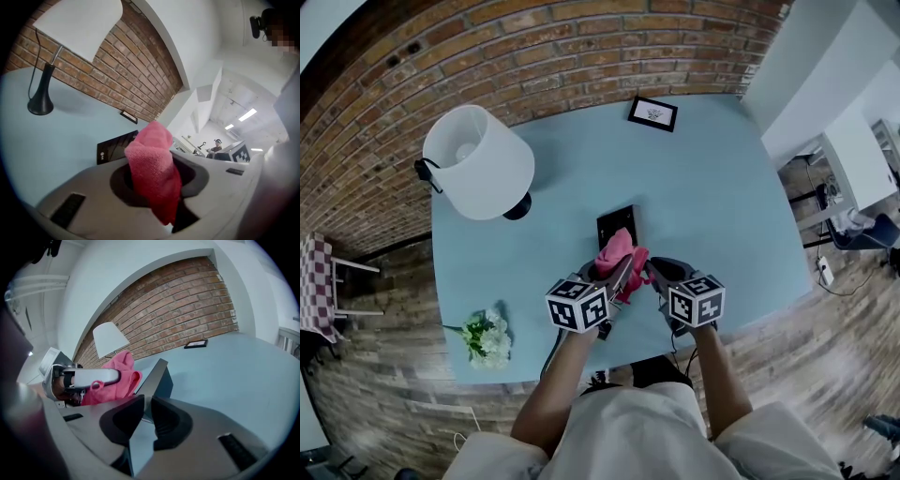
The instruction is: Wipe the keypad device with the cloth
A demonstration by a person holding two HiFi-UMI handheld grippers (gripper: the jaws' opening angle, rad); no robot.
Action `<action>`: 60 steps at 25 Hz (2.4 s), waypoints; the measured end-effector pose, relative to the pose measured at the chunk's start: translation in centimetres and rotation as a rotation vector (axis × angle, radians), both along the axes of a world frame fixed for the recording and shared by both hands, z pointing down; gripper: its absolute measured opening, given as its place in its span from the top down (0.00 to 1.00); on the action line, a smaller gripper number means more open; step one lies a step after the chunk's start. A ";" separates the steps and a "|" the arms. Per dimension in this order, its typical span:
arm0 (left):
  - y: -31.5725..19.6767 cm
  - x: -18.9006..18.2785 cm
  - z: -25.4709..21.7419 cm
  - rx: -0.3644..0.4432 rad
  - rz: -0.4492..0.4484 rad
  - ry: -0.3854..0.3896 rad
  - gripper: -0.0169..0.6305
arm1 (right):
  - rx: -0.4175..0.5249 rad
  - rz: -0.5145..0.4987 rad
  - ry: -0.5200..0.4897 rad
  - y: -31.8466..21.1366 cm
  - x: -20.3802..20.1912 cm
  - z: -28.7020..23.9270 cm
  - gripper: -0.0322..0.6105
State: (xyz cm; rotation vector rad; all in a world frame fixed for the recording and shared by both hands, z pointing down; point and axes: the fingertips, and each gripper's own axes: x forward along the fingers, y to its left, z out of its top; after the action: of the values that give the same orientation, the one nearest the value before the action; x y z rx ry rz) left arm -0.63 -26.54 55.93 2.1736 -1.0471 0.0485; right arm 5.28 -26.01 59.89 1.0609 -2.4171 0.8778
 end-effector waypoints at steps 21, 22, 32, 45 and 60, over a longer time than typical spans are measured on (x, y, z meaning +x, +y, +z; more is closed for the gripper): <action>1.5 -3.9 8.6 -0.159 -0.037 -0.151 0.76 | -0.008 -0.002 -0.008 0.0 0.0 0.0 0.83; 1.6 -4.4 9.2 -0.173 -0.047 -0.154 0.76 | -0.007 -0.002 -0.009 0.0 0.0 0.0 0.83; 1.8 -7.0 11.0 -0.238 -0.105 -0.214 0.76 | 0.017 -0.031 0.101 -0.1 -0.1 -0.3 0.84; 2.4 -10.0 1.3 0.076 -0.072 -0.410 0.76 | 0.158 0.157 0.178 1.2 4.3 -8.1 0.84; 10.8 -10.1 -16.7 0.516 -0.031 -0.501 0.76 | 0.474 0.190 0.172 10.6 2.8 -23.2 0.86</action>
State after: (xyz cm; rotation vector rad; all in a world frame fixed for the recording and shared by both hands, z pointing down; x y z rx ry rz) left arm -10.78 -15.70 39.27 2.6860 -1.5001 0.3598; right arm 8.05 -15.37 36.65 1.4838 -2.4610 0.2446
